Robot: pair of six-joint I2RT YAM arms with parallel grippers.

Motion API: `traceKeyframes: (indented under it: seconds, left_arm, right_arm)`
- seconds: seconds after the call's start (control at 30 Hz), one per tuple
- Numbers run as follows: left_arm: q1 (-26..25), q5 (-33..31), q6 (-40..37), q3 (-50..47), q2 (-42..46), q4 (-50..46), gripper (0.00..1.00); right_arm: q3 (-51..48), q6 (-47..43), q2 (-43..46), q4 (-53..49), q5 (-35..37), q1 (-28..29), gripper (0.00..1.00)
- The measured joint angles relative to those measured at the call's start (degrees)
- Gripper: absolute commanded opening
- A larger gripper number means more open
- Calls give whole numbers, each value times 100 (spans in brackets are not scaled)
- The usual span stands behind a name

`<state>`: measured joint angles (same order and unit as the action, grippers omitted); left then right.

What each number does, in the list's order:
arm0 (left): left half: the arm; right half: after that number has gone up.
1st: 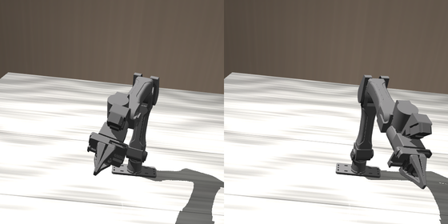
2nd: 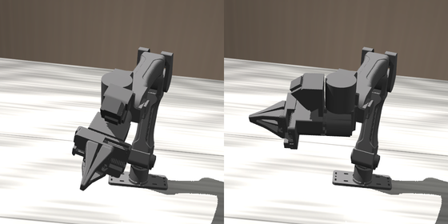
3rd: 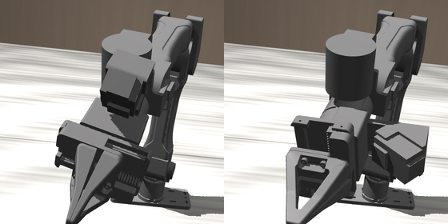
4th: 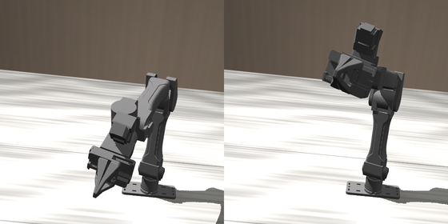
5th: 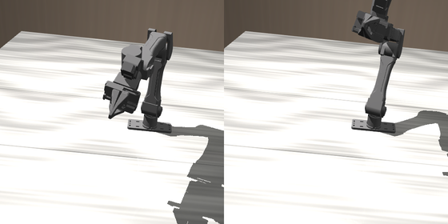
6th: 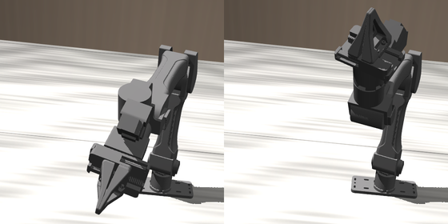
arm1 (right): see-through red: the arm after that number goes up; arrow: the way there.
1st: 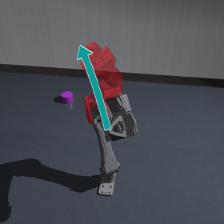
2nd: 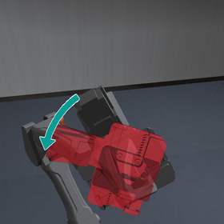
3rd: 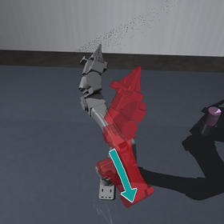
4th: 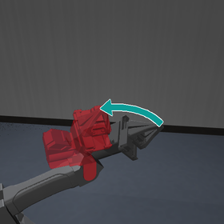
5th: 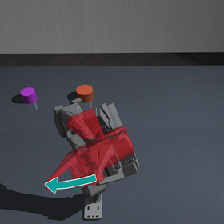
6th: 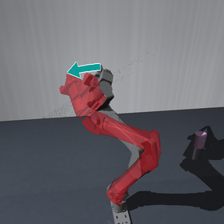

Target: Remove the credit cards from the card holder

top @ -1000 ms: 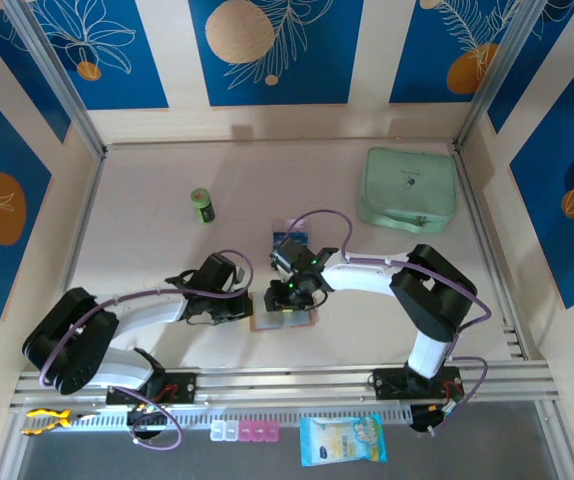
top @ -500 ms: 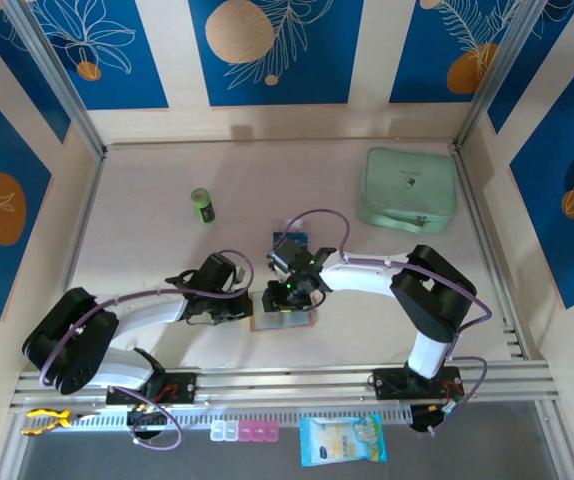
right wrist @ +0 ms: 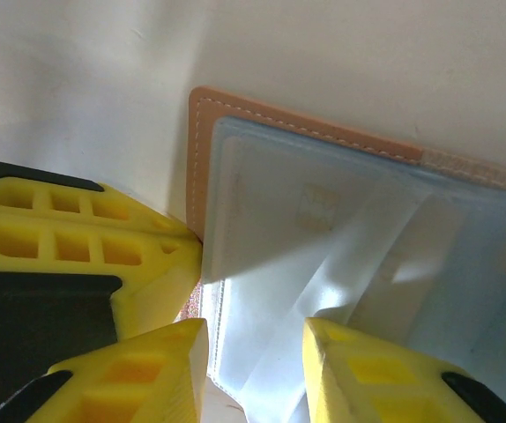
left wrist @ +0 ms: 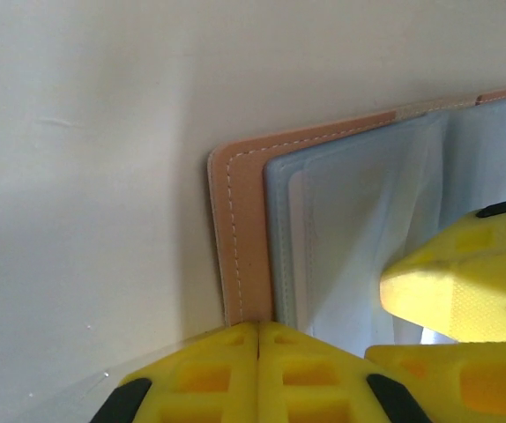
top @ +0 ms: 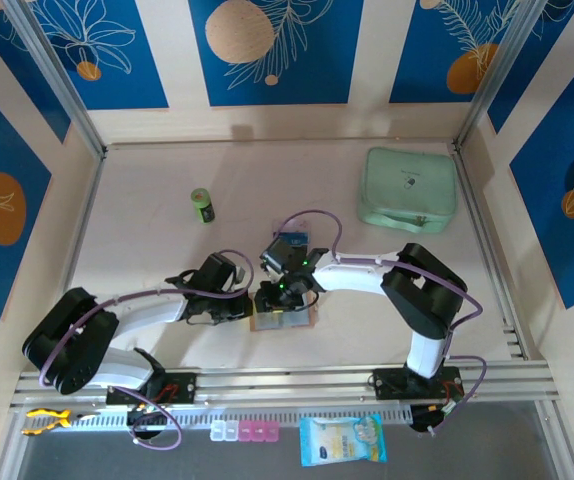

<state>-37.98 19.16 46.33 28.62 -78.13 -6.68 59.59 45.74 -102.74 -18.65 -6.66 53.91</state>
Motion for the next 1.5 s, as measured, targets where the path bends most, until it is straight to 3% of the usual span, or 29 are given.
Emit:
traceKeyframes:
  seconds: [0.43,1.13,1.5]
  left_arm:
    - [0,-15,0,2,0,0,6]
    - [0,-42,-39,101,-7,-186,6]
    - [0,-118,31,262,378,-446,8]
  right_arm:
    - [44,39,66,-407,317,52,31]
    - [219,-48,105,-1071,846,63,5]
    - [-205,-35,498,-723,726,-155,4]
